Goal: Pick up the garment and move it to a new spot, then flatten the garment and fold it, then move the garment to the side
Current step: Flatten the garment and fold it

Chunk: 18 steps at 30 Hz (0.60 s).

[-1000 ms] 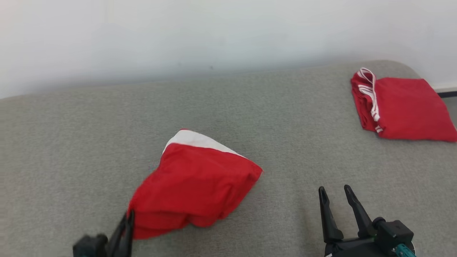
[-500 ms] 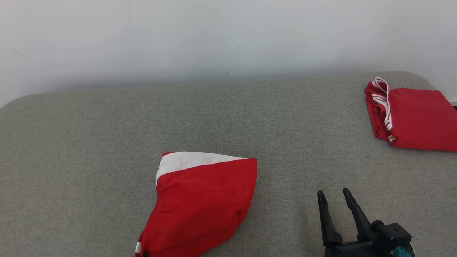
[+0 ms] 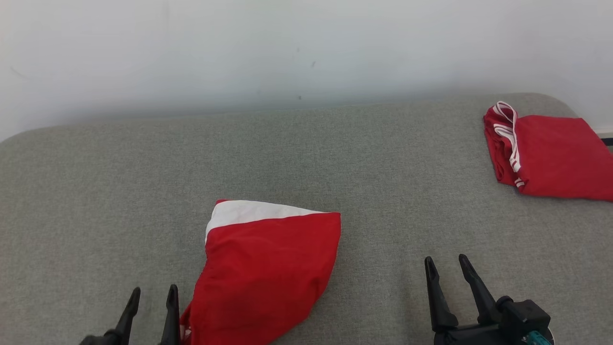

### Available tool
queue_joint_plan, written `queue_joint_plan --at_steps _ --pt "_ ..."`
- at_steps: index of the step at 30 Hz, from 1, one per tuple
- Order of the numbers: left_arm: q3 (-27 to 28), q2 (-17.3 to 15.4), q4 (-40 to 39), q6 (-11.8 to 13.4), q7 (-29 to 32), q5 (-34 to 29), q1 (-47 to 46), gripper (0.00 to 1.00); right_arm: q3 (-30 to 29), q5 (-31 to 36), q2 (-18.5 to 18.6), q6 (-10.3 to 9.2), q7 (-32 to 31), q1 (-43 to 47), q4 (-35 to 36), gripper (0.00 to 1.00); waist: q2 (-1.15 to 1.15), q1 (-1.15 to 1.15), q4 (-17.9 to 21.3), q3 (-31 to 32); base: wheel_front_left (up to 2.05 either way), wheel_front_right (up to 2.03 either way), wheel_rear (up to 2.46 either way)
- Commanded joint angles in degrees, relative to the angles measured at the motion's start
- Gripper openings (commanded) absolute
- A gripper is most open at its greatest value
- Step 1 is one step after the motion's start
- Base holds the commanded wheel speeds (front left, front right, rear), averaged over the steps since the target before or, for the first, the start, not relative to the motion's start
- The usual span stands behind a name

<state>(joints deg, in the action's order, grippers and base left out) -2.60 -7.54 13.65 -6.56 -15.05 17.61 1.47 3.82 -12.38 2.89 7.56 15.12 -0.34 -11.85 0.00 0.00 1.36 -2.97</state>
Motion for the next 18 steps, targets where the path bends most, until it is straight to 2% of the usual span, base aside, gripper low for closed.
queue_joint_plan --at_steps 1,8,18 --pt "0.3 -0.2 1.0 -0.3 -0.2 -0.3 -2.1 1.0 0.3 -0.3 0.0 -0.15 0.0 -0.6 -0.1 1.0 0.0 0.0 0.5 -0.2 0.0 0.0 0.0" --pt "-1.6 -2.0 7.5 -0.9 -0.2 0.2 -10.1 1.0 0.6 -0.2 0.0 -0.15 0.0 -1.2 0.0 1.0 0.0 0.0 2.8 -0.9 0.0 0.0 0.0" --pt "-9.0 -4.9 15.3 -0.9 -0.2 4.0 -18.9 1.0 0.7 -0.6 -0.1 -0.15 0.0 -1.8 -0.1 1.0 0.0 0.0 6.4 -2.2 0.0 0.0 0.0"
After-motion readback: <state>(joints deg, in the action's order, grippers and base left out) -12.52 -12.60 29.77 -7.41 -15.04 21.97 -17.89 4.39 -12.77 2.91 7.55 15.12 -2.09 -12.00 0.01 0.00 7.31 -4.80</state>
